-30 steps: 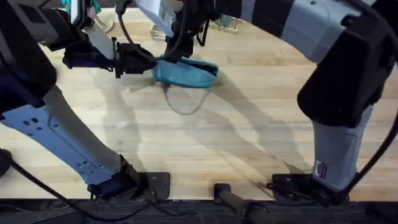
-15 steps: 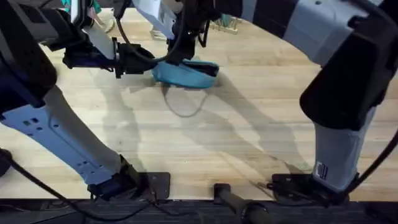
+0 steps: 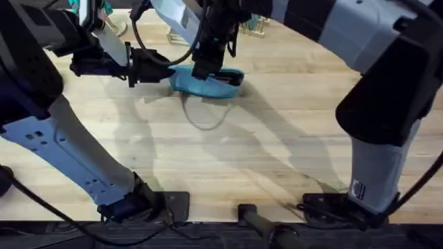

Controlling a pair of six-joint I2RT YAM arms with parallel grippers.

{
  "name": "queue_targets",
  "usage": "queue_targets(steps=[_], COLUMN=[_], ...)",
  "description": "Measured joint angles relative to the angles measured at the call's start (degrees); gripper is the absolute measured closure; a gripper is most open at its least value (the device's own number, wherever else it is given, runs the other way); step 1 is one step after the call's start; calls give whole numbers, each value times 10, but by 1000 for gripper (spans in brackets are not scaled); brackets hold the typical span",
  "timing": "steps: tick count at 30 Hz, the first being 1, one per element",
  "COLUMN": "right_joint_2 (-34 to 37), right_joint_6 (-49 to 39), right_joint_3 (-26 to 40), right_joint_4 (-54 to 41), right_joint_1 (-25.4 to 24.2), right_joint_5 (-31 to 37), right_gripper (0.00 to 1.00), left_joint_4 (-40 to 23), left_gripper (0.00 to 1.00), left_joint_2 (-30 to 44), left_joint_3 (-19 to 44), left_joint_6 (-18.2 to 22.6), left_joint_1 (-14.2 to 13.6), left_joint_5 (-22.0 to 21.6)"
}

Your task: Unzip the bag, pick up the pens from the table one at a time and place them inside, then zip the bag closed.

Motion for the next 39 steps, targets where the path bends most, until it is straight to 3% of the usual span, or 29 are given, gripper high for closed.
queue_targets(steps=[18,39], right_joint_2=[0,0], right_joint_6=[31,32], right_joint_3=[1,6], right_joint_4=[-62,-139], right_joint_1=[0,-17], right_joint_5=[115,135], right_gripper=[970,970], left_joint_4=[1,-2], left_gripper=[959,959], left_joint_2=[0,0], left_joint_3=[0,0], left_joint_6=[0,0], left_joint_1=[0,-1], left_joint_5=[0,0])
